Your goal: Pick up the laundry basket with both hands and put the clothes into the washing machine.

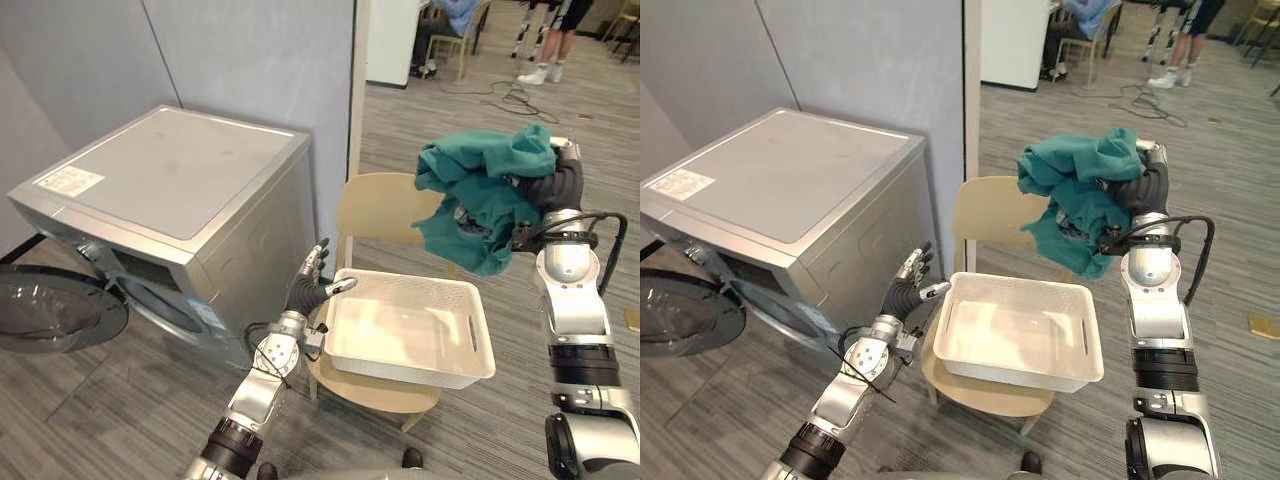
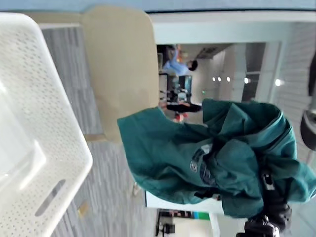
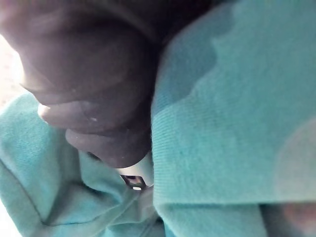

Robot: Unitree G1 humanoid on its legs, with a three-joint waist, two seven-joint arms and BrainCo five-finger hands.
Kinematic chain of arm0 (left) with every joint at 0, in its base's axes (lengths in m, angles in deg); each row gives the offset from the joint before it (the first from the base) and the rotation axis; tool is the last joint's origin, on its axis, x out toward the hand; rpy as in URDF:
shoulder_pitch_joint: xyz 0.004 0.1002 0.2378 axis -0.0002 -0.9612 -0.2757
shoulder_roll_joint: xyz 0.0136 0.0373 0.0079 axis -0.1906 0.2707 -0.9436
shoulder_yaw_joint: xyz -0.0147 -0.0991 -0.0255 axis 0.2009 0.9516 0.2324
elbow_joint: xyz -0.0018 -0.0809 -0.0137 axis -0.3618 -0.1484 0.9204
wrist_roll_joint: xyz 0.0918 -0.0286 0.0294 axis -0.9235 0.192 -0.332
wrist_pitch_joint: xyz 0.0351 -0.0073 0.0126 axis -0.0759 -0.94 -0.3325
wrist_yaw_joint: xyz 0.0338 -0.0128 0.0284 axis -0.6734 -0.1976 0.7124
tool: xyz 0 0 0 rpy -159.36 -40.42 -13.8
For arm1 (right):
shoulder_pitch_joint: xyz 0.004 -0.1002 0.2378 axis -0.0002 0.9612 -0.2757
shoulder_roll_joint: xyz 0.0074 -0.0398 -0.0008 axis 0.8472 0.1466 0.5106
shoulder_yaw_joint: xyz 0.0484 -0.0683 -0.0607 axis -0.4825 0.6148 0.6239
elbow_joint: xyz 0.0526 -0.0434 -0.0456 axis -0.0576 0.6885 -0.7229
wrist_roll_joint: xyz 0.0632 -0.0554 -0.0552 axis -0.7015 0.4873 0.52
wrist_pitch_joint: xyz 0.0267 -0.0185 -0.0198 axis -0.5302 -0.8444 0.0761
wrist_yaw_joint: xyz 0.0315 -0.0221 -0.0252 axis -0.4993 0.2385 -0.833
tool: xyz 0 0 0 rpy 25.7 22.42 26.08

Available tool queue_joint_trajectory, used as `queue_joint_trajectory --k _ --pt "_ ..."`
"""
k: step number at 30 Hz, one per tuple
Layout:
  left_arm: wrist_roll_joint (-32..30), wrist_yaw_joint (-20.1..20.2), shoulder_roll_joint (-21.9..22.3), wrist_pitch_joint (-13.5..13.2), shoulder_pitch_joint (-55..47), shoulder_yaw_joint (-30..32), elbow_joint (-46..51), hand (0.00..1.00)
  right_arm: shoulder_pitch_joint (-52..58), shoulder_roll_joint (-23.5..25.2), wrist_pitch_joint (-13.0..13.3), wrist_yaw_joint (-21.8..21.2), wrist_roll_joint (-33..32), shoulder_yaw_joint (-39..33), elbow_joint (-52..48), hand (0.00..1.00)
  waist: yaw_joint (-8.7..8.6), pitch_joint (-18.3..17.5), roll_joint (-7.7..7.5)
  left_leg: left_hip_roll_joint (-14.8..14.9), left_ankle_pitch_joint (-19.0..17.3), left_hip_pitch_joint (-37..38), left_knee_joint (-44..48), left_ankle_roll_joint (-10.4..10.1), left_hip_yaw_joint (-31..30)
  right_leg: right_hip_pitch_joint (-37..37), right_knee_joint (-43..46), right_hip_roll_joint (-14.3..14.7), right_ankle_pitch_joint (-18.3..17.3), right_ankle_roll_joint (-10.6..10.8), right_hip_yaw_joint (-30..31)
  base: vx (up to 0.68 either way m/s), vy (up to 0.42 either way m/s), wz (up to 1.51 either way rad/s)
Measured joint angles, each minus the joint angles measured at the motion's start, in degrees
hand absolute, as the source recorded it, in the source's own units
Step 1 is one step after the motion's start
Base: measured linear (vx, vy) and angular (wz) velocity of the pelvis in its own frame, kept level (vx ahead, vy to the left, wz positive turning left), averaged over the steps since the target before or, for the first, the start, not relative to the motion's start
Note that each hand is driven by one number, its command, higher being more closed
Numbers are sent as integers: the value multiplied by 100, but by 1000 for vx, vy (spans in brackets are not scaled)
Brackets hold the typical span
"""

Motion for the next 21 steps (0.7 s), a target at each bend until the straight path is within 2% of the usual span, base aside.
queue_joint_trajectory --k 3,6,9,15,21 --pt "36 10 38 -46 503 -394 -257 0 -332 -4 24 2 -44 159 -34 100 -19 -1 -1 2 -20 68 -3 -24 107 0 -74 26 73 -45 124 -42 0 -21" --pt "1 -25 205 -71 1121 -732 -985 0 -567 -5 59 5 -54 345 -217 100 -64 -1 0 13 -19 80 -8 -25 118 -19 -77 47 97 -45 176 -33 0 -7" --pt "-292 -128 368 -61 1559 -909 -1533 0 -833 -3 189 6 -195 584 -221 100 -109 -5 -6 11 -19 83 -14 -25 183 -71 -75 54 105 -49 248 -17 5 -11" --pt "-860 -436 431 -41 2401 -1032 -2124 0 -946 20 272 3 -403 918 -467 100 -201 -17 -25 9 -31 80 -11 -41 318 -177 -75 74 147 -27 379 8 9 -11" --pt "-965 -685 509 -42 3052 -1056 -2173 0 -1038 260 274 -9 -488 1109 -625 100 -311 -28 -43 8 -23 93 -8 -26 388 -208 -91 88 189 -69 442 6 4 -6"
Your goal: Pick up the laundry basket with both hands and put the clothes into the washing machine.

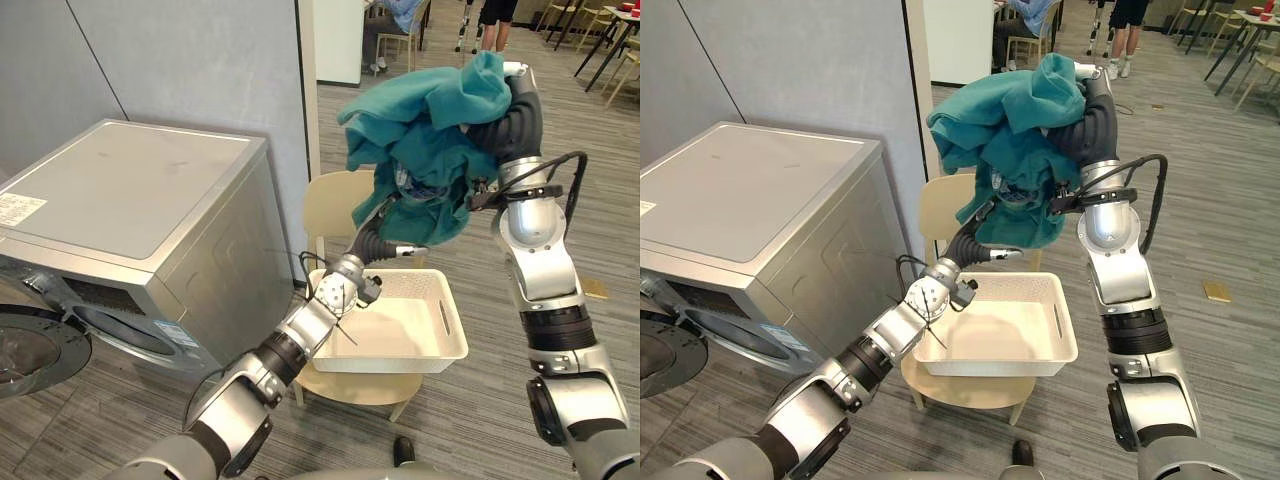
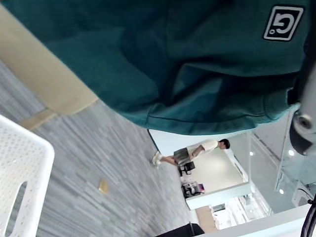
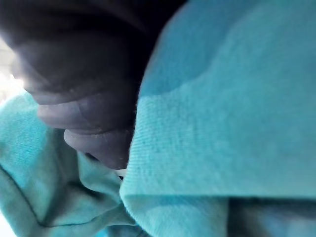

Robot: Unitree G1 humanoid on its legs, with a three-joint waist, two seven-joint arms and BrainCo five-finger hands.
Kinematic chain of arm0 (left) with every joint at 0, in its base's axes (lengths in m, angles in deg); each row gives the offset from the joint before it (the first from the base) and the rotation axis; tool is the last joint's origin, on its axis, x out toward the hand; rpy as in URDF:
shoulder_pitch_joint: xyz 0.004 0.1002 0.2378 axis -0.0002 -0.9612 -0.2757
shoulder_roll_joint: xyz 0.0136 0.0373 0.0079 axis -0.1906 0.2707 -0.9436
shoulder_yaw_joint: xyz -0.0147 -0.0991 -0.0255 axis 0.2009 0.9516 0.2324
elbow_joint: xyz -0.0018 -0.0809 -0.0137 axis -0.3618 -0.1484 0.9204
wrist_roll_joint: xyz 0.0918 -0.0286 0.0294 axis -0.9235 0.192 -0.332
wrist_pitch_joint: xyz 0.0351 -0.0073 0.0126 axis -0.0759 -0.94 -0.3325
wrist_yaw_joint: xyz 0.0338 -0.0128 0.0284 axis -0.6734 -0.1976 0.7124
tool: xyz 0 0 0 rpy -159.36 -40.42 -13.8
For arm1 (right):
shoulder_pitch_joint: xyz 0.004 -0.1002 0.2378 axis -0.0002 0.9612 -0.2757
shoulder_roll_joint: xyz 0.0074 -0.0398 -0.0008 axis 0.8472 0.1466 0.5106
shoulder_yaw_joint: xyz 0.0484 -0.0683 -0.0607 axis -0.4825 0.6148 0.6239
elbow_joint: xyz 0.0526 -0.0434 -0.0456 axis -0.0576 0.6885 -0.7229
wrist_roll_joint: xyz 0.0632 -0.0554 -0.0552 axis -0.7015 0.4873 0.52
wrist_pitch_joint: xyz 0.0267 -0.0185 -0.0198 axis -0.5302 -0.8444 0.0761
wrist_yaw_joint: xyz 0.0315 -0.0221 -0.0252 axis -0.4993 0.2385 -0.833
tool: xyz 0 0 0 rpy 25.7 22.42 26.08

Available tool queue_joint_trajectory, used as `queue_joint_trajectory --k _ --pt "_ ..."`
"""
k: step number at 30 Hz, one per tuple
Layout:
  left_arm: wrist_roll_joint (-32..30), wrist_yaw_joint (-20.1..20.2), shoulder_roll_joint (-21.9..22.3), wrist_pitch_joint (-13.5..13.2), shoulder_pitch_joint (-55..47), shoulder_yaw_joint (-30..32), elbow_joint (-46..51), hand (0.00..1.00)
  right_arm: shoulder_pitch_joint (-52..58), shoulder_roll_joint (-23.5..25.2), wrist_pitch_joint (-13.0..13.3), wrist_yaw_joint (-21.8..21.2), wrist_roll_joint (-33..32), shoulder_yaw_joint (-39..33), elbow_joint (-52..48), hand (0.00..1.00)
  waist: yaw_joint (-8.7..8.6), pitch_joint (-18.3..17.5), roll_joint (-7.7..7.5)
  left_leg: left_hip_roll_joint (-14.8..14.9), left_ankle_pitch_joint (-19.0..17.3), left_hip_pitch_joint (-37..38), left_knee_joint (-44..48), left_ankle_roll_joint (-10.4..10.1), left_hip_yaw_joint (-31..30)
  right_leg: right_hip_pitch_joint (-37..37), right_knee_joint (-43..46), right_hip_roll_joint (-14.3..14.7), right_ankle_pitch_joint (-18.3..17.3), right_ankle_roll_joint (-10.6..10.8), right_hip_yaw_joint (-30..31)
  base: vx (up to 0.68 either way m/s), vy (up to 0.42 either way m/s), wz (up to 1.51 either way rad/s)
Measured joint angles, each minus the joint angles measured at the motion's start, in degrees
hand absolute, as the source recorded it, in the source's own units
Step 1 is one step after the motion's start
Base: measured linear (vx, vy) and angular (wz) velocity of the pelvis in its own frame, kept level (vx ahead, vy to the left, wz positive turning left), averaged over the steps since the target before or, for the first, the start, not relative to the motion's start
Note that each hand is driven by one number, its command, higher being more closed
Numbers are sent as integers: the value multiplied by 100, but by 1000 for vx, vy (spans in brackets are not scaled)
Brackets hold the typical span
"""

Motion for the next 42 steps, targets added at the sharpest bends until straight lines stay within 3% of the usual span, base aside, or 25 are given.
queue_joint_trajectory --k 12,20,29,42 --pt "-197 -247 -27 -4 510 4 401 0 -23 157 213 -239 -127 258 -240 100 -44 -26 -43 16 -60 100 -1 -44 61 75 -106 38 21 23 84 -4 1 -3" --pt "-578 -335 -37 -3 635 19 695 0 205 233 278 -256 -240 257 -396 100 -49 -107 -160 34 -55 109 0 -37 84 103 -165 63 64 7 85 0 1 0" --pt "-999 -470 -38 47 636 193 1186 0 881 434 624 -264 -365 121 -930 100 -96 -136 -113 16 -58 172 1 -31 188 102 -163 59 49 33 157 -7 3 -4" --pt "-1043 -464 -16 111 637 375 1398 0 1321 616 714 -373 -395 -87 -1159 100 -193 -192 -2 6 -94 231 0 -37 290 102 -153 61 34 5 232 -7 1 -2"
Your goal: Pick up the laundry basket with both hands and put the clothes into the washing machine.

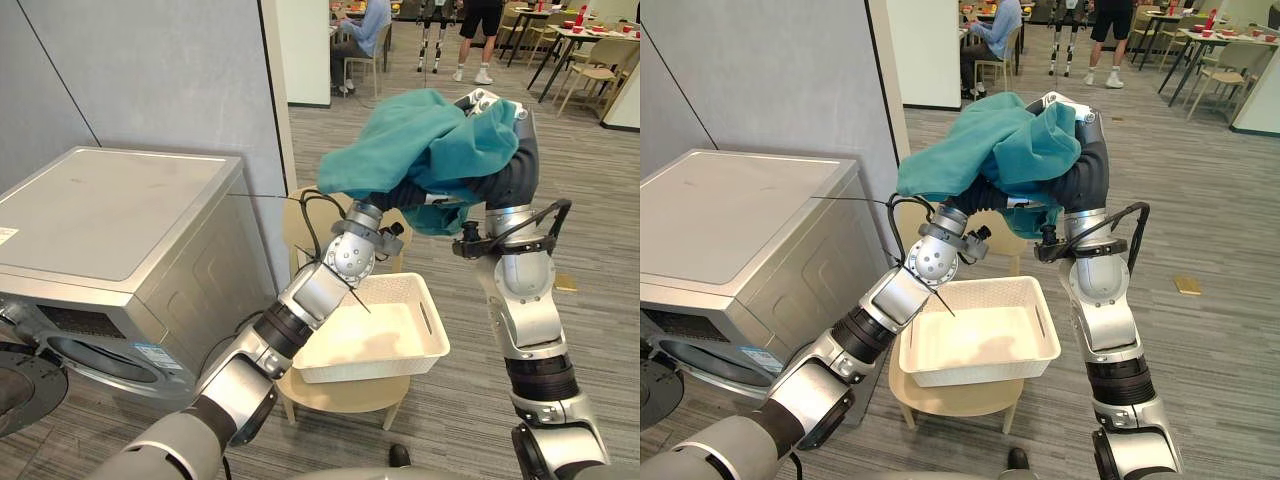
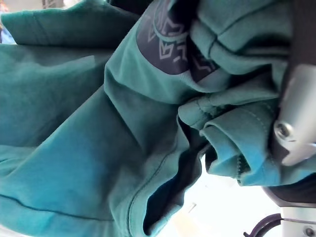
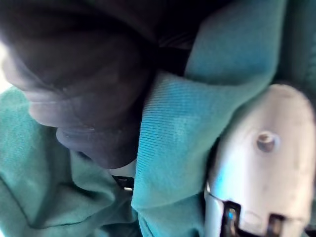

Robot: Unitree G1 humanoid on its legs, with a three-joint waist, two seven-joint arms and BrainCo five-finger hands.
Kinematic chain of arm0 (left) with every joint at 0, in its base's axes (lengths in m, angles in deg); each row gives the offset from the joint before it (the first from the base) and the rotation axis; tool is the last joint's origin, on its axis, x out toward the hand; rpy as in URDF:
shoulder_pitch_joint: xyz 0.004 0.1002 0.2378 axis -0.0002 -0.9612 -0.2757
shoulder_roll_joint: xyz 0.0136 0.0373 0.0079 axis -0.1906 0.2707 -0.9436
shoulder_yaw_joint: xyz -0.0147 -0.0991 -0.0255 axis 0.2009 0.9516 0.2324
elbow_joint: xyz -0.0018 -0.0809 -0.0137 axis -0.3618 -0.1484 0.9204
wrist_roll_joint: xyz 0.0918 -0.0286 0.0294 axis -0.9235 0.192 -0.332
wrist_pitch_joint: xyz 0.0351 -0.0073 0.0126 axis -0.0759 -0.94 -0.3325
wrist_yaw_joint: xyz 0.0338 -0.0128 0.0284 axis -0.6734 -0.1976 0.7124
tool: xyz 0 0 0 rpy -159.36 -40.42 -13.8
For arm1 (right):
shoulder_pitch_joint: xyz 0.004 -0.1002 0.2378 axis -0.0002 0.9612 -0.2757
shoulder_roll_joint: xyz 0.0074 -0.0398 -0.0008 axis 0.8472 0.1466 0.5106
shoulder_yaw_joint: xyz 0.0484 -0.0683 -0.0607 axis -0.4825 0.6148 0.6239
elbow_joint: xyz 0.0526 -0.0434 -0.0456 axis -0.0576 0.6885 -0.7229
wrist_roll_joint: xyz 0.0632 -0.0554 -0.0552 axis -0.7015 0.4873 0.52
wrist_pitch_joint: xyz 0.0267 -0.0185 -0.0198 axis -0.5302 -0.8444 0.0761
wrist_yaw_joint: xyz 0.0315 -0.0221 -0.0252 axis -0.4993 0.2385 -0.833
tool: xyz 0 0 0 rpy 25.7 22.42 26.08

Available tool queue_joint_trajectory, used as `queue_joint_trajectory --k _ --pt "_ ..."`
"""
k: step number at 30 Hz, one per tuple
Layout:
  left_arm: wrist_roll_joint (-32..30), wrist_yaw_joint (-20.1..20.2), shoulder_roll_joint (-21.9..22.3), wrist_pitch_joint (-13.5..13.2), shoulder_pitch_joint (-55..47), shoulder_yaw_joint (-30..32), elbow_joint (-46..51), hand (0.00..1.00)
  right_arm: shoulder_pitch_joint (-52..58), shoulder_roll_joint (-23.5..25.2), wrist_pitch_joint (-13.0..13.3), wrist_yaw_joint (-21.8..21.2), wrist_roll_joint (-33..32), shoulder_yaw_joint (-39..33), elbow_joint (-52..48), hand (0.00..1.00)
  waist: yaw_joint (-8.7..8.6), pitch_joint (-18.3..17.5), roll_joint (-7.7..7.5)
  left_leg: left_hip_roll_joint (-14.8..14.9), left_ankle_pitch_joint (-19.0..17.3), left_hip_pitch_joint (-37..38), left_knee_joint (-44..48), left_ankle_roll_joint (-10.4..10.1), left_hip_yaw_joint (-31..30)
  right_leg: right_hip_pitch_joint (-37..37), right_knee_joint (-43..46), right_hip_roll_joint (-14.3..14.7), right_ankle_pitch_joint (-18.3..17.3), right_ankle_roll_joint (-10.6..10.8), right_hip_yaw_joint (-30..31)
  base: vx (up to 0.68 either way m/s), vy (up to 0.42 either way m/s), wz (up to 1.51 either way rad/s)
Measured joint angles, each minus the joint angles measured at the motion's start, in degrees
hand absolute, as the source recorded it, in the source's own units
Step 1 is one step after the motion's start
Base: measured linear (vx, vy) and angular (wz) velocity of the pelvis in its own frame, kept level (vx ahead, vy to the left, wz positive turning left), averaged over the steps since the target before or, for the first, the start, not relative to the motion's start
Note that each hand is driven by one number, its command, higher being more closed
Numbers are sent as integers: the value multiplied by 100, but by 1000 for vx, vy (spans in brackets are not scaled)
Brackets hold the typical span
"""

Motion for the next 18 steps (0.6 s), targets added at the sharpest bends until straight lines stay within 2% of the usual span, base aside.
queue_joint_trajectory --k 1,2,11,18 --pt "4 6 1 0 0 9 8 0 17 27 0 1 0 -5 0 100 0 1 4 -3 -5 1 0 8 5 0 0 -2 0 0 2 0 0 0" --pt "13 13 4 0 0 9 16 100 38 27 0 2 0 -10 0 100 0 1 5 -4 -6 1 0 10 6 0 0 -2 0 0 3 0 0 0" --pt "246 241 29 18 -1 18 125 100 163 27 11 -1 -1 -149 -85 100 10 5 12 -8 3 0 0 44 4 7 0 -6 -8 12 -2 0 0 0" --pt "470 256 54 18 -1 -45 125 100 164 27 11 9 -5 -223 -2 100 9 5 11 -9 3 2 0 45 -1 13 0 -9 -12 15 -6 0 0 0"
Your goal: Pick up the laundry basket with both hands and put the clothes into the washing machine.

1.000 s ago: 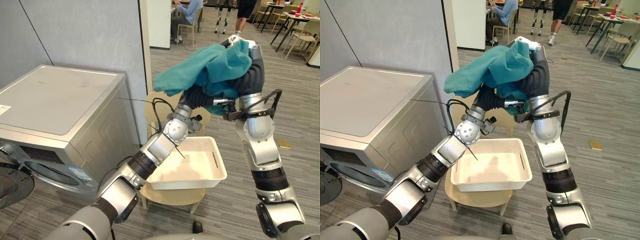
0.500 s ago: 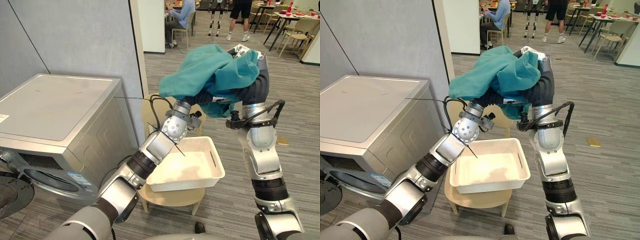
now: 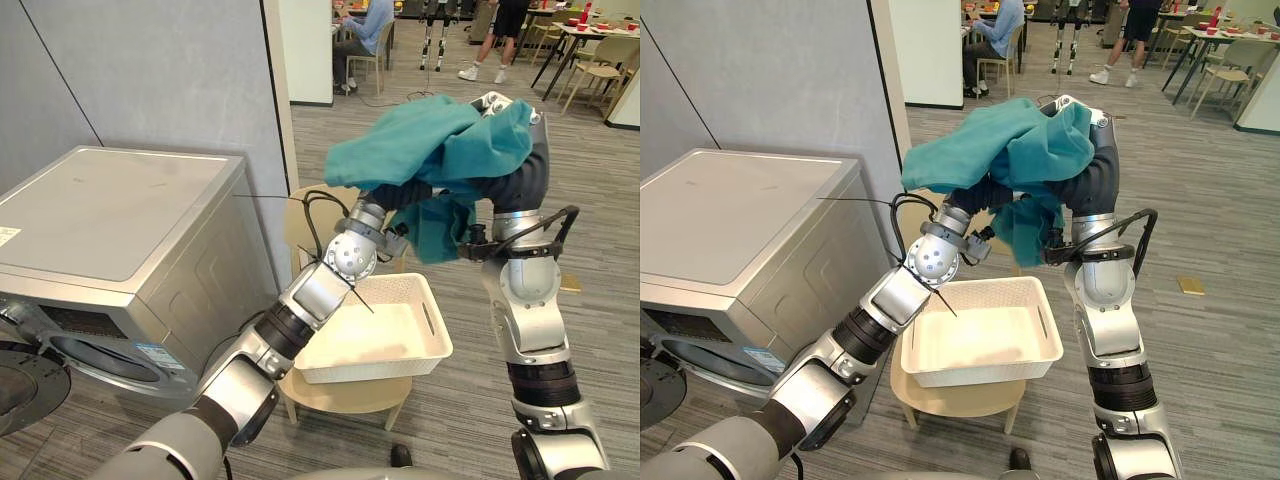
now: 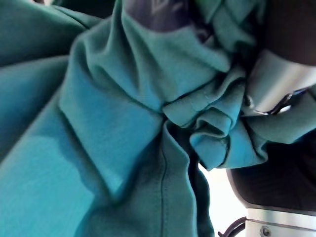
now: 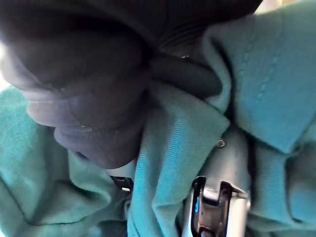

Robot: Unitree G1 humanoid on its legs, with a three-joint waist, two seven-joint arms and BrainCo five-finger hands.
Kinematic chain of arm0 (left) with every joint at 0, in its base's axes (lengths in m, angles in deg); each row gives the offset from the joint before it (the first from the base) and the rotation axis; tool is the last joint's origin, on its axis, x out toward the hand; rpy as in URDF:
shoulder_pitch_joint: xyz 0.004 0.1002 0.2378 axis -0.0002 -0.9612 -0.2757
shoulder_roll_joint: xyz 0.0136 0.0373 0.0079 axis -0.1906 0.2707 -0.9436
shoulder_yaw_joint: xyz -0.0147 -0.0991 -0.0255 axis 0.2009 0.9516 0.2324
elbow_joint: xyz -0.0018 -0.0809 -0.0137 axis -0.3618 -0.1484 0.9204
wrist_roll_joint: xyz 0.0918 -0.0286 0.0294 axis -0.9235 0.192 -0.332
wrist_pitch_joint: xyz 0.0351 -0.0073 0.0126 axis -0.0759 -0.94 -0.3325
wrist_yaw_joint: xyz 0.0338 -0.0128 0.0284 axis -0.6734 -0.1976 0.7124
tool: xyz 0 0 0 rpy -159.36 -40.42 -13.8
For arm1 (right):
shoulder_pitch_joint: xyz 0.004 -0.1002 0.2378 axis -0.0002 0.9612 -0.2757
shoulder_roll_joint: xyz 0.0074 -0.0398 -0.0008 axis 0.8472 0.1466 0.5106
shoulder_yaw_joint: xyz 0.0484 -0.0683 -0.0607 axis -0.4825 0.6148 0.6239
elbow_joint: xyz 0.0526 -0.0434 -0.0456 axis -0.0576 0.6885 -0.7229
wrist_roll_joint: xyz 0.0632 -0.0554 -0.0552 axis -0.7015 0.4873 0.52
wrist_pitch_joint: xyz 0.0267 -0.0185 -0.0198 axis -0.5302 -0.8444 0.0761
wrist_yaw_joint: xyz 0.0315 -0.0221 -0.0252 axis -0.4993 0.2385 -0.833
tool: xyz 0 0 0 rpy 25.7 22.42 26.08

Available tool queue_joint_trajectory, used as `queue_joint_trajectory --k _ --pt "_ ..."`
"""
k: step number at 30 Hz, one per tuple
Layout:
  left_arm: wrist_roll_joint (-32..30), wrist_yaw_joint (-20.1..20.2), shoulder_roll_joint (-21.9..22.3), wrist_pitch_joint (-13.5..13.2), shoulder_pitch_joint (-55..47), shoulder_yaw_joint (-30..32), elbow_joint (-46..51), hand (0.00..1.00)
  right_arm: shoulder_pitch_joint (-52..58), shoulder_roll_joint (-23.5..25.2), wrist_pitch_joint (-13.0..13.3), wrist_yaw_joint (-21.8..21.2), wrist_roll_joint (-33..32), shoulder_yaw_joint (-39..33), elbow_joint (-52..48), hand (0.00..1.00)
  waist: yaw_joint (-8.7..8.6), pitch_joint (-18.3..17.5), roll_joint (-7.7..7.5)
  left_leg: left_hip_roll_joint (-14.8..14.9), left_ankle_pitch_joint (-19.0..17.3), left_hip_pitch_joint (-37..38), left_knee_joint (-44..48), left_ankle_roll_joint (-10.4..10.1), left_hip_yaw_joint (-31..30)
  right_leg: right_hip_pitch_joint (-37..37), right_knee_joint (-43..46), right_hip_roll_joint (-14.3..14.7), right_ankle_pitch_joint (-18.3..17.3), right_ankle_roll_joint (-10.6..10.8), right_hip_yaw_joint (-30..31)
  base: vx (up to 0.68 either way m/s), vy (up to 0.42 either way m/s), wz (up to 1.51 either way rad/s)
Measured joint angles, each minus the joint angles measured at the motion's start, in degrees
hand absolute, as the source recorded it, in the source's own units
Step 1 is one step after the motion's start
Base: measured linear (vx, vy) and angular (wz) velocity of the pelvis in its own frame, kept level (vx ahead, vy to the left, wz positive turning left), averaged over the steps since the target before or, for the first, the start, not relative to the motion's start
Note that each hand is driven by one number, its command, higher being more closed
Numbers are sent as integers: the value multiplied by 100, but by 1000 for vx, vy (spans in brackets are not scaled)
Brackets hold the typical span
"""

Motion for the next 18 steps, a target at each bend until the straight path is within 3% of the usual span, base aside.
queue_joint_trajectory --k 3,4,10,16,18 --pt "17 2 31 0 0 -47 0 100 0 0 0 6 -3 -53 18 100 1 0 0 0 0 0 0 0 0 1 0 0 0 0 0 0 0 0" --pt "19 6 47 0 0 -56 0 100 0 0 0 9 -5 -67 17 0 -1 0 0 0 0 1 0 0 0 1 0 0 0 1 -1 0 0 0" --pt "23 24 48 1 -1 -181 0 100 314 9 1 -39 -486 -239 -32 0 13 2 -3 0 -2 4 0 2 -6 8 8 -1 -7 9 -2 0 0 0" --pt "27 27 46 -37 -16 -113 300 100 1265 16 -111 -107 -727 -1033 -53 0 11 36 28 -3 -33 48 0 2 6 6 90 -5 -70 41 9 0 0 0" --pt "28 22 48 -210 -53 108 562 100 1485 32 -180 -49 -726 -1496 -52 0 12 58 63 -2 -41 49 0 4 25 -5 89 -3 -72 44 24 0 0 -2"
